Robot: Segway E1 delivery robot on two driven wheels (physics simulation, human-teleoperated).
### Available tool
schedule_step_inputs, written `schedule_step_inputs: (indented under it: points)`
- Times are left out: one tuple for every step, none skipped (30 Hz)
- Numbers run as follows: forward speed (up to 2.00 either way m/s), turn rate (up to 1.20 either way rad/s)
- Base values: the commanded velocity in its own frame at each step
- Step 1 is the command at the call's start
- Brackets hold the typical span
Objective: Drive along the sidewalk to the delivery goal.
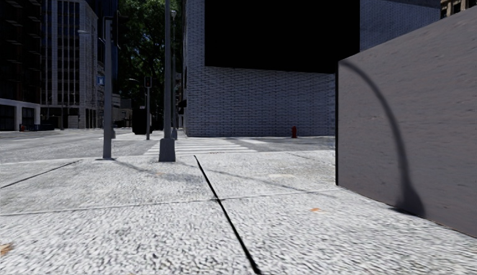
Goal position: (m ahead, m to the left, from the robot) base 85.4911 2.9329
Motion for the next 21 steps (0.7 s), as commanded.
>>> schedule_step_inputs:
  points:
    - [1.91,0.00]
    - [1.91,0.00]
    - [1.91,0.00]
    - [1.91,0.00]
    - [1.91,0.00]
    - [1.91,0.00]
    - [1.92,0.00]
    - [1.92,0.00]
    - [1.92,0.00]
    - [1.93,0.00]
    - [1.93,0.00]
    - [1.93,0.00]
    - [1.93,0.00]
    - [1.93,0.00]
    - [1.93,0.00]
    - [1.93,0.00]
    - [1.93,0.00]
    - [1.93,0.00]
    - [1.93,0.00]
    - [1.93,0.00]
    - [1.93,0.00]
